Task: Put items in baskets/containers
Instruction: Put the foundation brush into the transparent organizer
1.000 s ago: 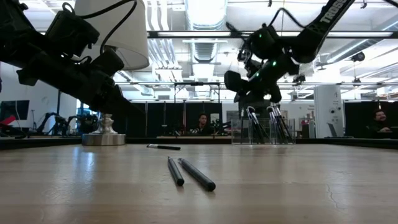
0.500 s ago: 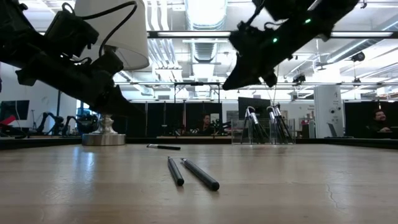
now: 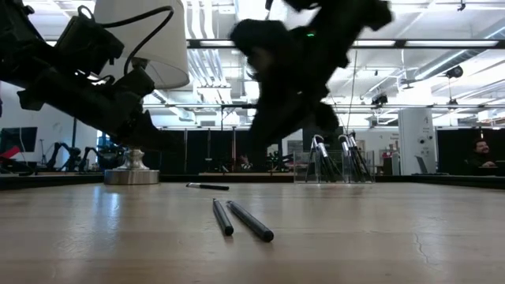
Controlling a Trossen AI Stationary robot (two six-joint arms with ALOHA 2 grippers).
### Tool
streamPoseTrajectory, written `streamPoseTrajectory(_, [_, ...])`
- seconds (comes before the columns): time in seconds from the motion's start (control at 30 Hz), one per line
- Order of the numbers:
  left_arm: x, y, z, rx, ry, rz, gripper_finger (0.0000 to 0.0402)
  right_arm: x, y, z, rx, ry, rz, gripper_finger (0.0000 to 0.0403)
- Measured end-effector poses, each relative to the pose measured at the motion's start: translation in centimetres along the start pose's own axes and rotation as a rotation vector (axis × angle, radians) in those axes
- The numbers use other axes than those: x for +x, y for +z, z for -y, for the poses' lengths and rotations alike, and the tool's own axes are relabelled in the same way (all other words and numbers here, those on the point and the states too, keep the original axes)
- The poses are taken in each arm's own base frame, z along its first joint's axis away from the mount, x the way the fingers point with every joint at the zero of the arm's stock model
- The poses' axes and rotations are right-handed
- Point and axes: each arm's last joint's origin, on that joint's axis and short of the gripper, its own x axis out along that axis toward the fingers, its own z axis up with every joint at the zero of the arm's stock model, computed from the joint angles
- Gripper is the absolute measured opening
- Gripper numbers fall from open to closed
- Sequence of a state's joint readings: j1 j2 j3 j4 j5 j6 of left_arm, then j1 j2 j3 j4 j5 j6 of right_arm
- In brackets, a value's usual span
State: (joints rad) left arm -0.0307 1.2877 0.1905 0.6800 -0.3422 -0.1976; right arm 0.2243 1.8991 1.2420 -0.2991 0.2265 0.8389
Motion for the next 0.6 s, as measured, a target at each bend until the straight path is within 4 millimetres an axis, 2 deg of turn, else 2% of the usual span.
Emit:
streamPoseTrajectory(0.17, [0.0,0.0,0.0,-0.016,0.000,0.000,0.0000,3.1,-0.1,-2.2,0.020,-0.025,-0.178,0.0097])
streamPoseTrajectory(0.27, [0.0,0.0,0.0,-0.018,0.000,0.000,0.0000,4.3,-0.2,-3.5,0.001,-0.049,-0.253,0.0115])
streamPoseTrajectory(0.4, [0.0,0.0,0.0,-0.019,0.000,0.000,0.0000,5.3,-0.5,-4.4,-0.023,-0.104,-0.319,0.0129])
streamPoseTrajectory(0.6, [0.0,0.0,0.0,-0.019,0.000,0.000,0.0000,5.7,-0.1,-5.5,-0.029,-0.072,-0.342,0.0128])
